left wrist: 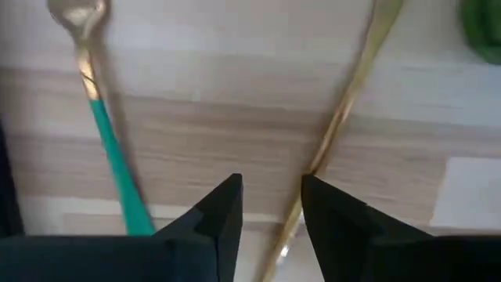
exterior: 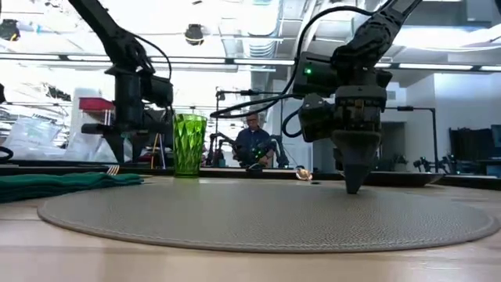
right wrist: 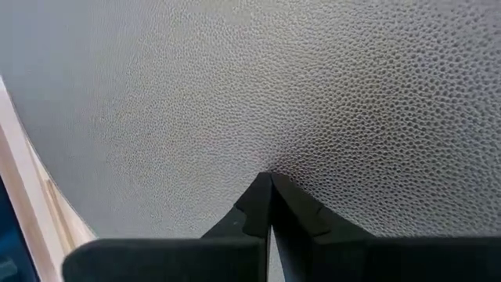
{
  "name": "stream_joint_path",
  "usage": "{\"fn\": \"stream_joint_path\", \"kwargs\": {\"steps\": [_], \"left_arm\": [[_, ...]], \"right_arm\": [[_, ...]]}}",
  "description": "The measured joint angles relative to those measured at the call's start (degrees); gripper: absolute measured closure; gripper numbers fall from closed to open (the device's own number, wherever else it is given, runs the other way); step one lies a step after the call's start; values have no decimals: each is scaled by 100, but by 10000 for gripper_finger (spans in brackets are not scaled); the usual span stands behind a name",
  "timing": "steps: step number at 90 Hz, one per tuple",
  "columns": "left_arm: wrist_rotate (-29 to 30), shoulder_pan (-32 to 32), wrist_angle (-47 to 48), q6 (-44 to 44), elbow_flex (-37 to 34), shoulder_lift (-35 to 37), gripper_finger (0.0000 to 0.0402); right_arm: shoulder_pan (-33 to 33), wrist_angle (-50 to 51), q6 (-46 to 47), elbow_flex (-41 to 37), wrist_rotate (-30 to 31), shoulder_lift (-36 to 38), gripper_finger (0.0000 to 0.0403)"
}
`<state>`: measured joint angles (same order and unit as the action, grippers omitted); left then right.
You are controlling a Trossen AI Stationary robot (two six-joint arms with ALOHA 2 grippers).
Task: Set table place
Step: Put the fork on the green napkin
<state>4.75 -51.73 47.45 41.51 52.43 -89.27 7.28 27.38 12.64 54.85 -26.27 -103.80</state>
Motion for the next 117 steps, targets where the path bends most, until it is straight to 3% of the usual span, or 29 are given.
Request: {"fn": "stream_joint_path", "kwargs": {"steps": [9,38,56,71,92,108,117], "left_arm": [[246,-106,355,101,30,86,305],[475,-590,295,303,128,292,313],[459,-503,-305,1159,39,277,313],[1299,112,-279,2220,39,279,317],[1679,443,915,2320,4,448,354],[1814,365,798,2194,-372,1173,370],[1171,44,389,1740,-802,1417,367]], "right_arm": [[-1,129,-187,0,-30,1,403],[30,349,-471,7,-47,5,403],[32,435,-662,7,-49,10,403],[32,475,-732,7,-47,10,403],[32,758,-907,8,-49,10,403],[52,803,-975,9,-49,10,403],[86,795,-1024,9,-50,10,403]]}}
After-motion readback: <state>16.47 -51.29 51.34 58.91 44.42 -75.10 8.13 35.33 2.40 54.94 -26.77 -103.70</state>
